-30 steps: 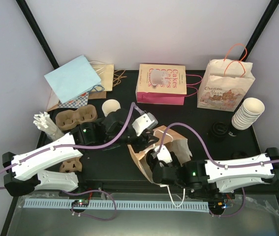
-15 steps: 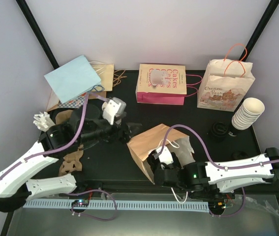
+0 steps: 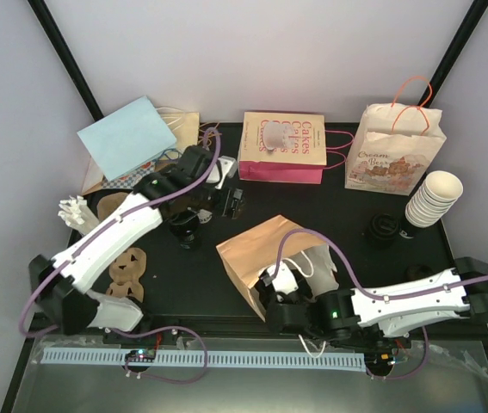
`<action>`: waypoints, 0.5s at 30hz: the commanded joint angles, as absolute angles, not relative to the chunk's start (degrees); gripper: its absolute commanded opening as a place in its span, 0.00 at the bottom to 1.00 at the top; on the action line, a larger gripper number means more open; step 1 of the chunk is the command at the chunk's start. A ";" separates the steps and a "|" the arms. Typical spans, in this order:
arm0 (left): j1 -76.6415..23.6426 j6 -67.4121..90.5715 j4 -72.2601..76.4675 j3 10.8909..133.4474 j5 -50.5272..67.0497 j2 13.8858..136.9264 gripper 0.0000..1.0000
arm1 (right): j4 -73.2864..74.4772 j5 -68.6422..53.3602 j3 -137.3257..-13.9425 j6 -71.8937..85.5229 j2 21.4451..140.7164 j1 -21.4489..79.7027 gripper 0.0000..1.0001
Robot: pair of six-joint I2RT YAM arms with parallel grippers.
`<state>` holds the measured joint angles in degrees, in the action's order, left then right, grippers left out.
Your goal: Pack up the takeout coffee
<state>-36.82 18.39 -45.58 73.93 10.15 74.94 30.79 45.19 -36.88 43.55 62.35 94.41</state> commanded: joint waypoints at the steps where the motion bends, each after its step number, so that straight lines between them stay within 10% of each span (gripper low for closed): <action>1: -36.37 14.58 -48.26 81.04 15.29 82.31 0.84 | 27.44 50.11 -38.24 41.86 66.31 97.02 0.52; 15: -36.48 10.52 -52.26 88.74 21.25 100.87 0.72 | 24.61 55.35 -42.65 35.96 75.77 99.75 0.53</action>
<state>-36.71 12.88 -50.41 85.12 19.49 98.89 26.06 51.99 -42.00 37.74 76.03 99.42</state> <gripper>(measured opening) 0.716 0.729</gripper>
